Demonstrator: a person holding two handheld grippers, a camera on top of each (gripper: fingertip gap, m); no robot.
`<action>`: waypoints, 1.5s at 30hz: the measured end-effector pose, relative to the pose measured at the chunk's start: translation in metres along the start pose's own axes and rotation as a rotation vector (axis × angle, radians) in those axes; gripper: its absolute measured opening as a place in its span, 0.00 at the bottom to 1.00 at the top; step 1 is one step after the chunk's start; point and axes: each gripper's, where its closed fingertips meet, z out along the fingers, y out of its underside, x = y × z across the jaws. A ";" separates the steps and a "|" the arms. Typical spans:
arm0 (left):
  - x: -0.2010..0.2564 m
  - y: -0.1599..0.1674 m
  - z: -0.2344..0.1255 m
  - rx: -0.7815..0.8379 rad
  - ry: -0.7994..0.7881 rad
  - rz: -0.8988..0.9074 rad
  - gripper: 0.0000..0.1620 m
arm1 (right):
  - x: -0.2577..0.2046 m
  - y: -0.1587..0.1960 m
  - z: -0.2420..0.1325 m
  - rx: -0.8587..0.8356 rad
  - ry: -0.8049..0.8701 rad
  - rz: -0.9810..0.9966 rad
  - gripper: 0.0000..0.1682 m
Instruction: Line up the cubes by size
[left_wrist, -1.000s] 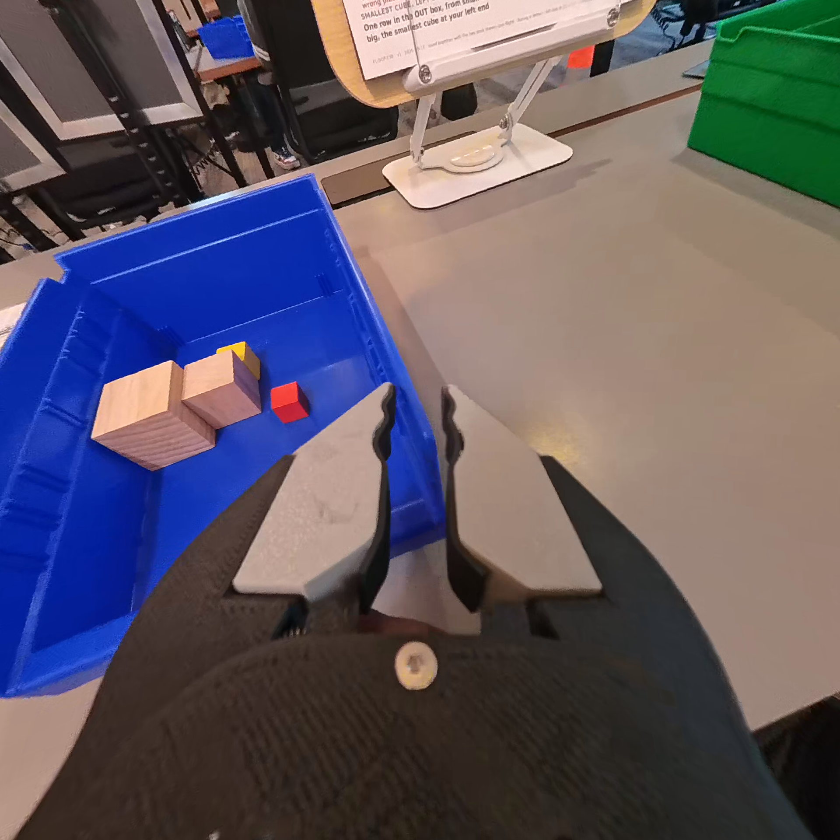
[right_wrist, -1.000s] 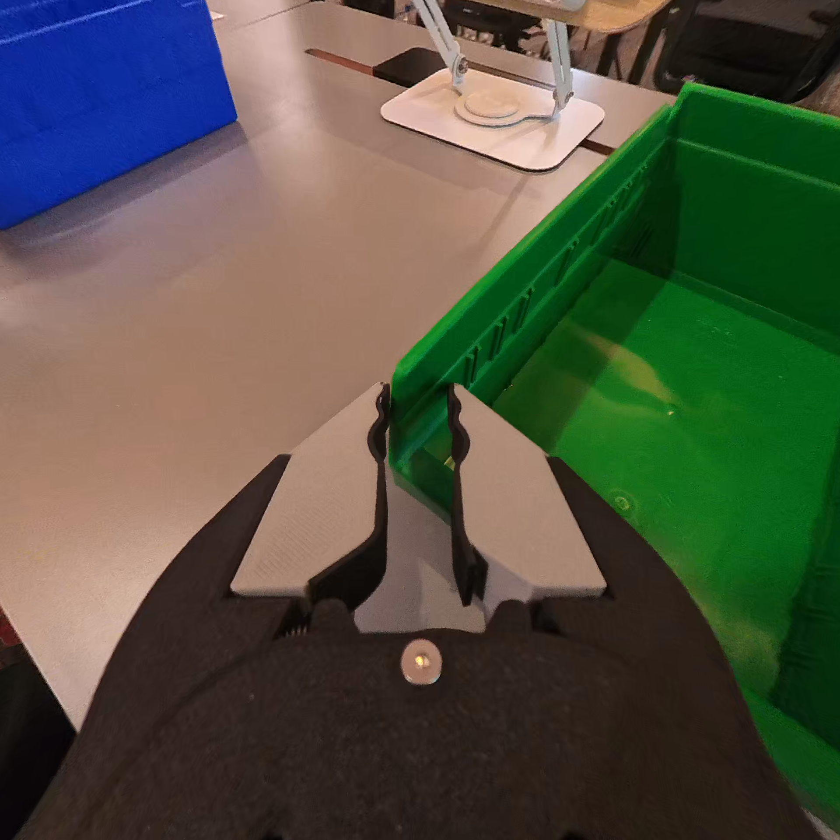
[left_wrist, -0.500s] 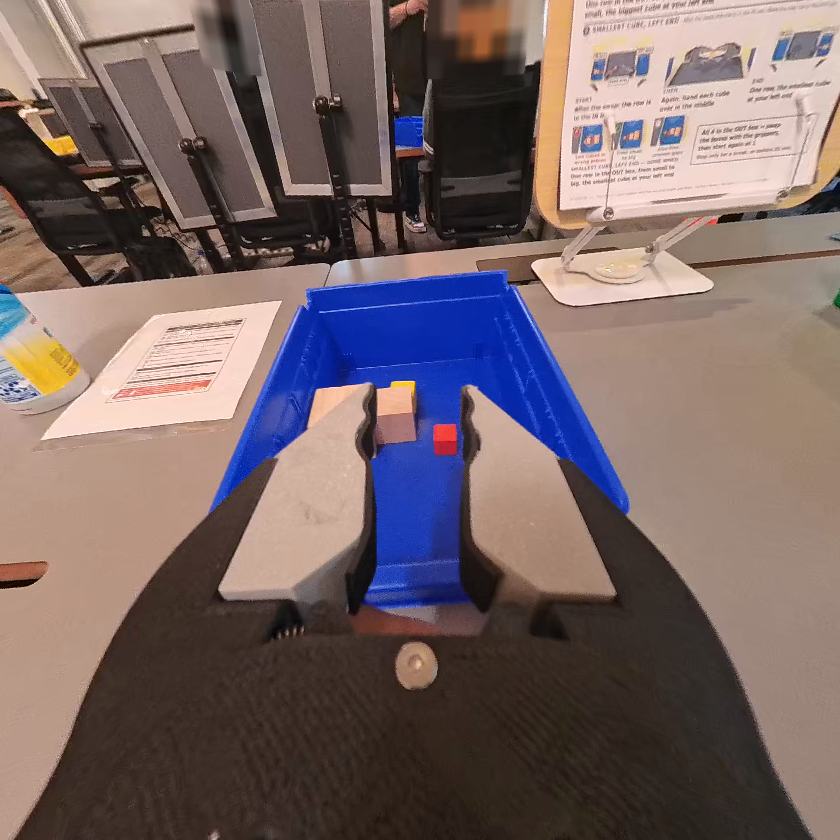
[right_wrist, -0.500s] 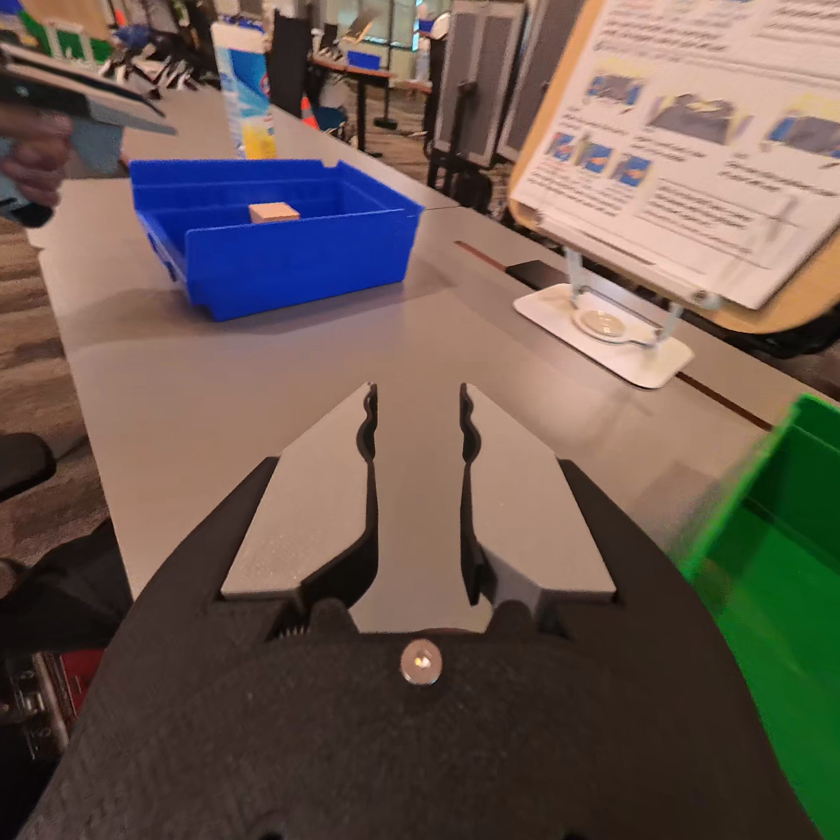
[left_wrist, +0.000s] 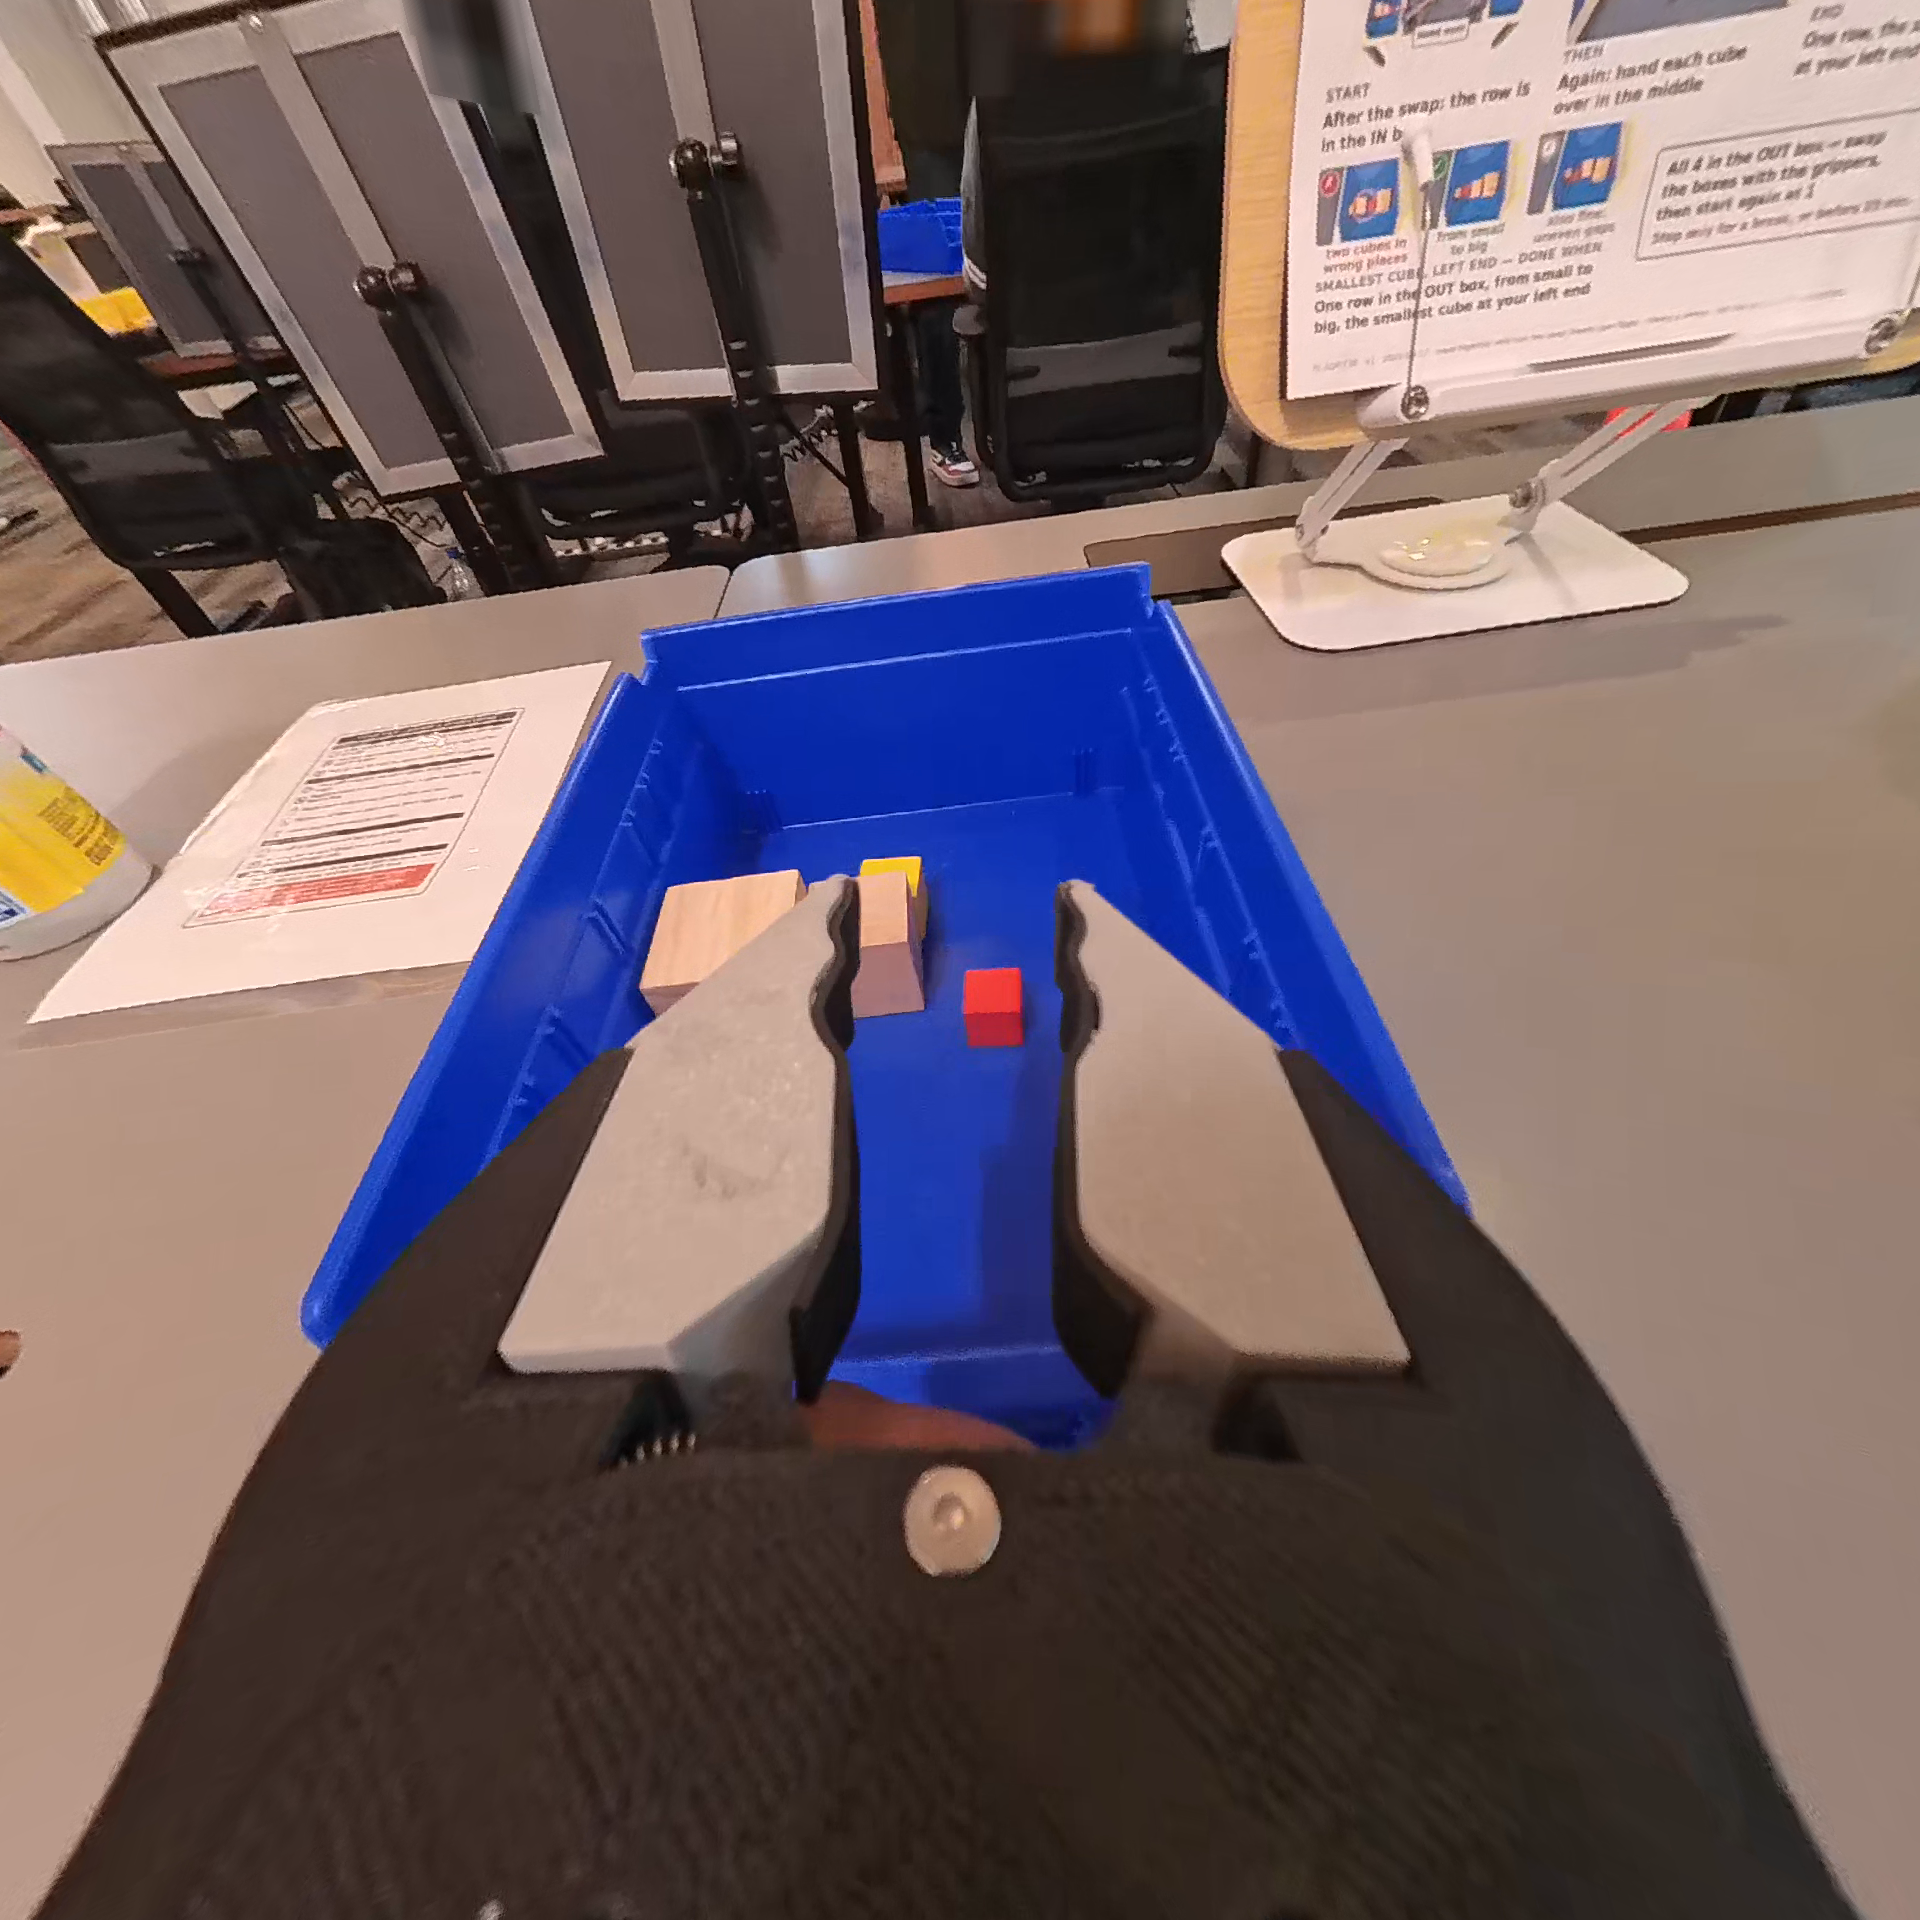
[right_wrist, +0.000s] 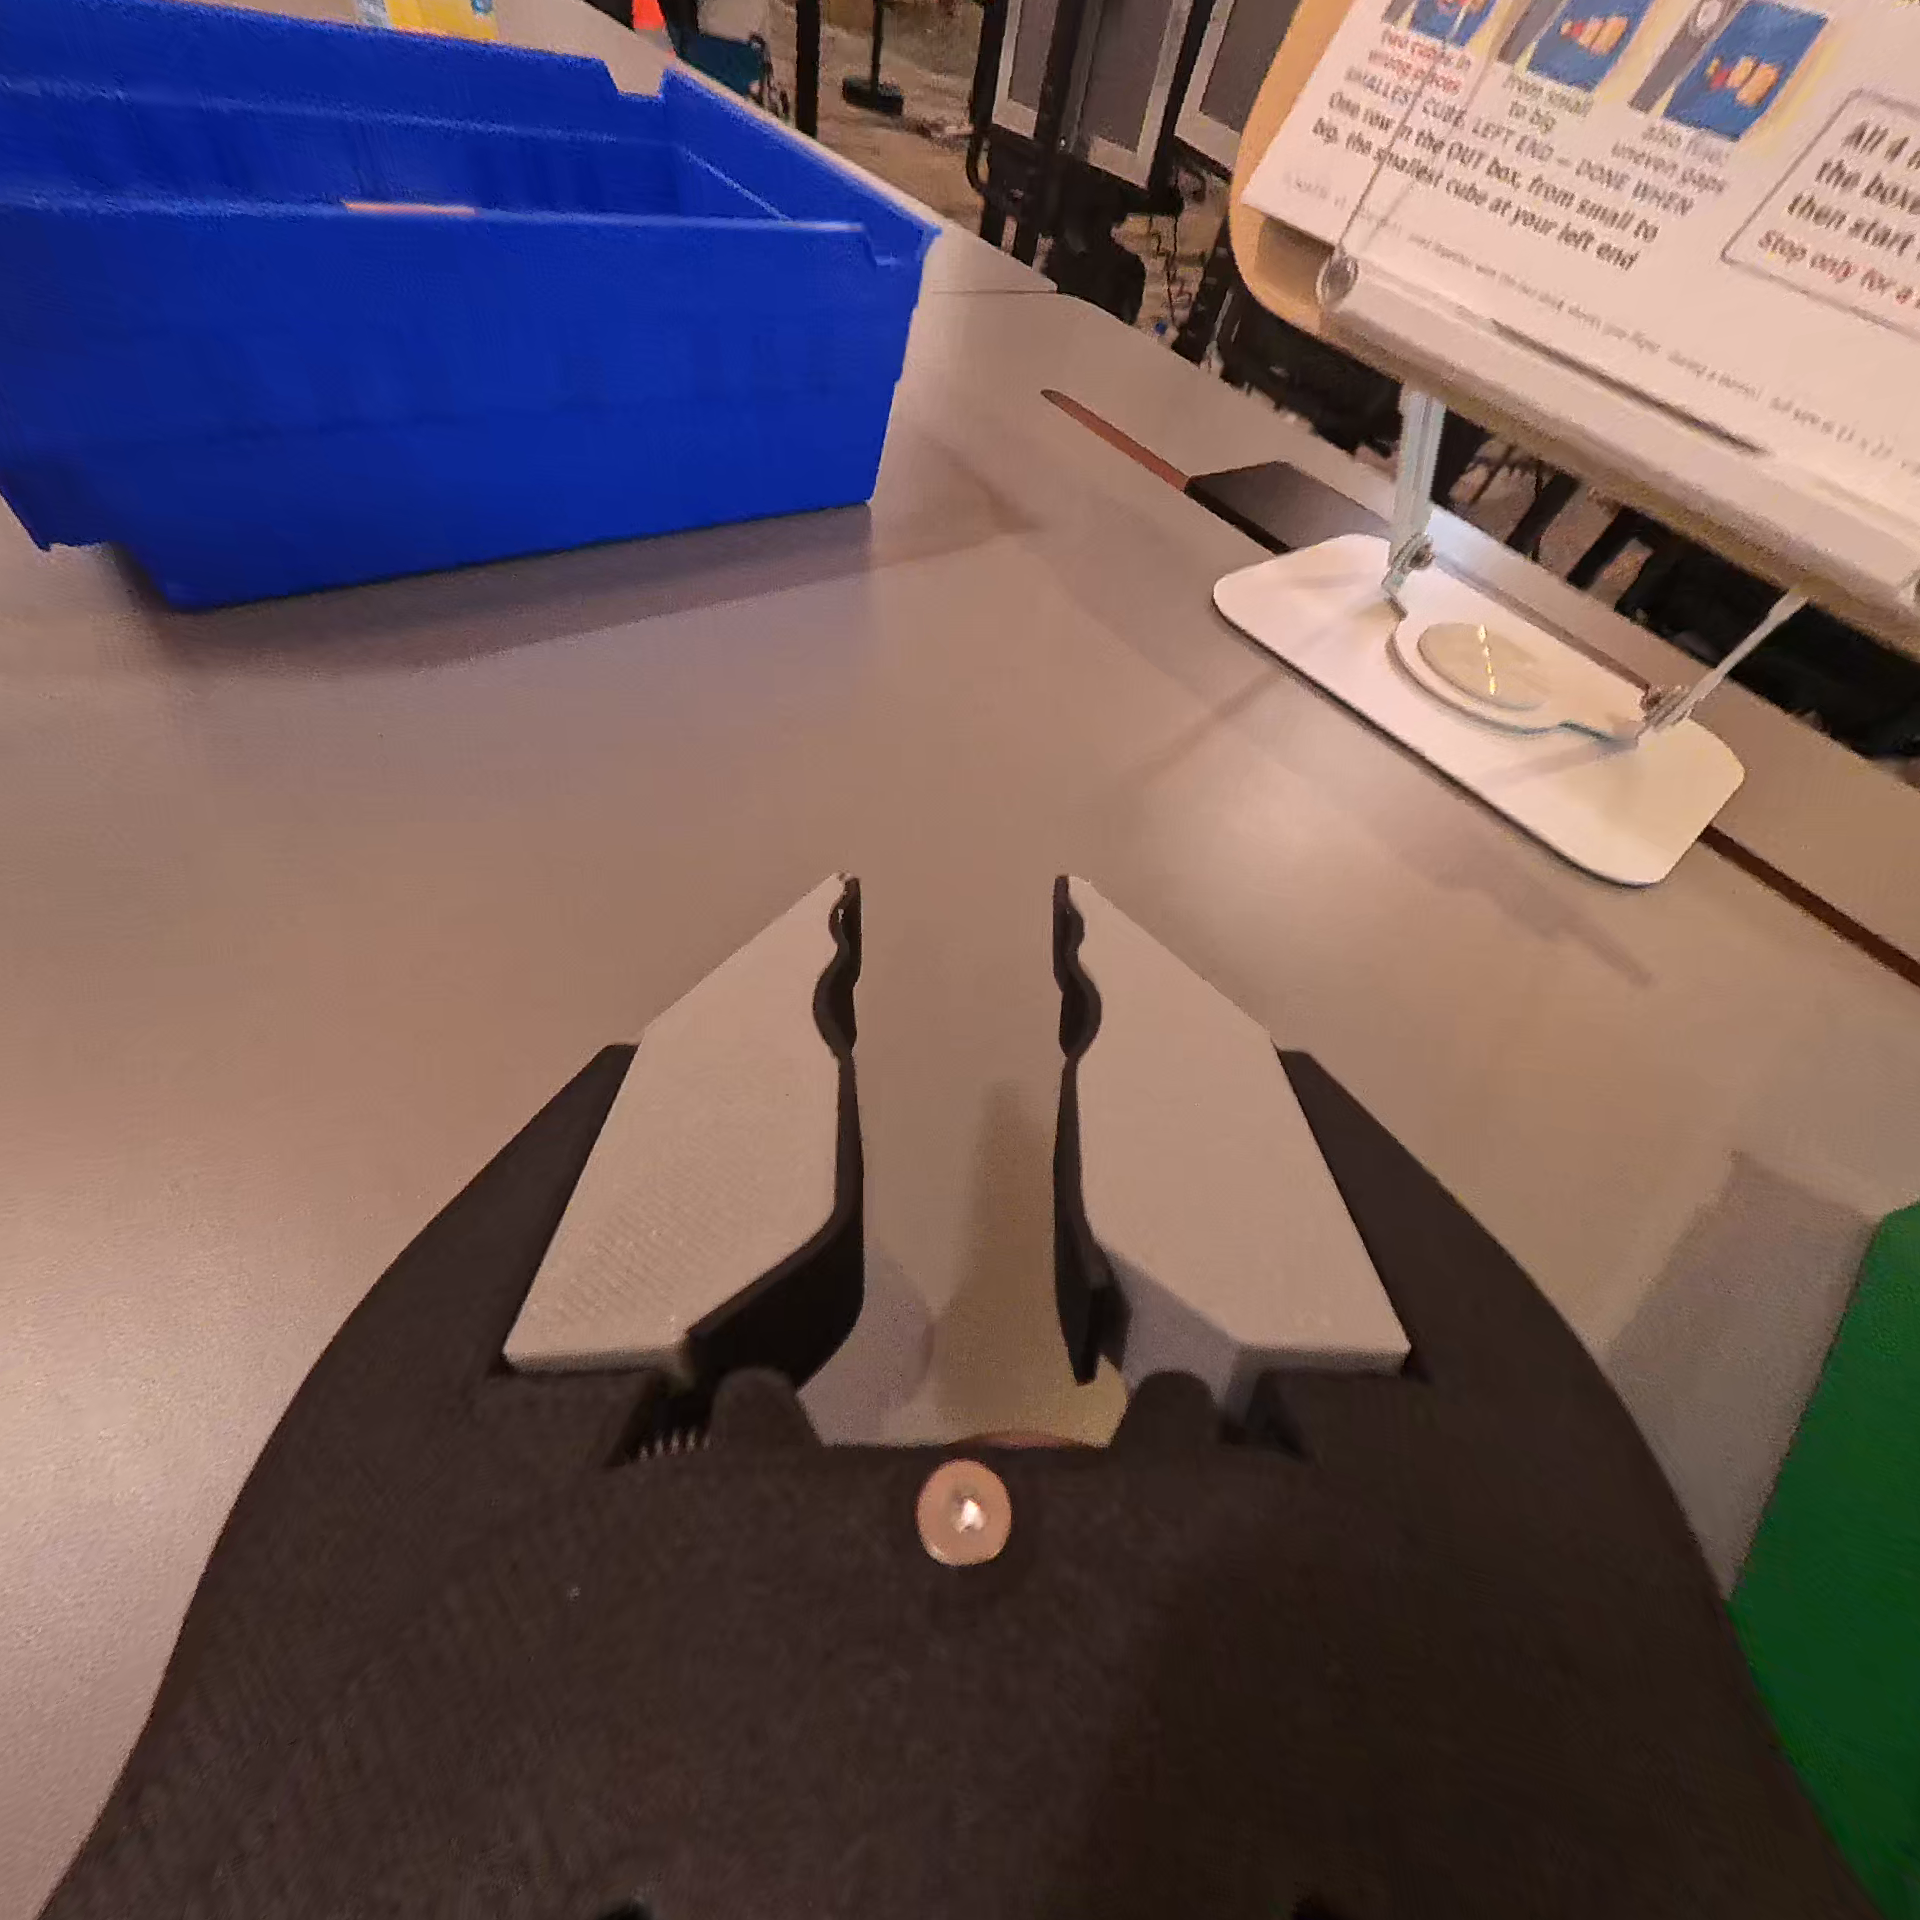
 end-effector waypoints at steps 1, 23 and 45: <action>0.001 0.000 0.001 -0.002 0.001 0.005 0.22 | 0.000 0.004 0.000 -0.013 -0.007 0.015 0.20; 0.027 -0.002 -0.006 -0.008 0.040 0.083 0.22 | 0.012 0.000 -0.009 0.024 0.033 0.040 0.22; 0.031 0.018 0.026 -0.112 0.097 0.078 0.25 | 0.009 0.000 -0.009 0.024 0.035 0.026 0.21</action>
